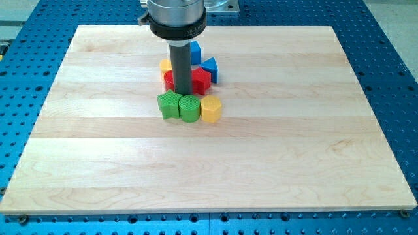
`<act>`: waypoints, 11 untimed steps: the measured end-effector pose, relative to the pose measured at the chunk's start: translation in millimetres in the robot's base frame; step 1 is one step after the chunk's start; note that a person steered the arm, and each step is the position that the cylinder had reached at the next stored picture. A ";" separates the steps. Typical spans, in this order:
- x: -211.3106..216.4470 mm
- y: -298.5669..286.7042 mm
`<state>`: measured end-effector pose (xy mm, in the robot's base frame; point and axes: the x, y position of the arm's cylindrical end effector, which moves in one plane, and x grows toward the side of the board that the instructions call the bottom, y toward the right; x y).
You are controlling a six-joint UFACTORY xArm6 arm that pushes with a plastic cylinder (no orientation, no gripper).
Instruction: Nudge the red star a bit up
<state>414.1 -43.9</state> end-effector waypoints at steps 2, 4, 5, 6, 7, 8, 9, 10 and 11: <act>-15.8 52.1; -16.0 117.8; -16.0 143.1; -13.8 128.2; -16.7 79.3; -21.4 45.5; -22.0 31.2; -22.0 27.0; -22.2 17.1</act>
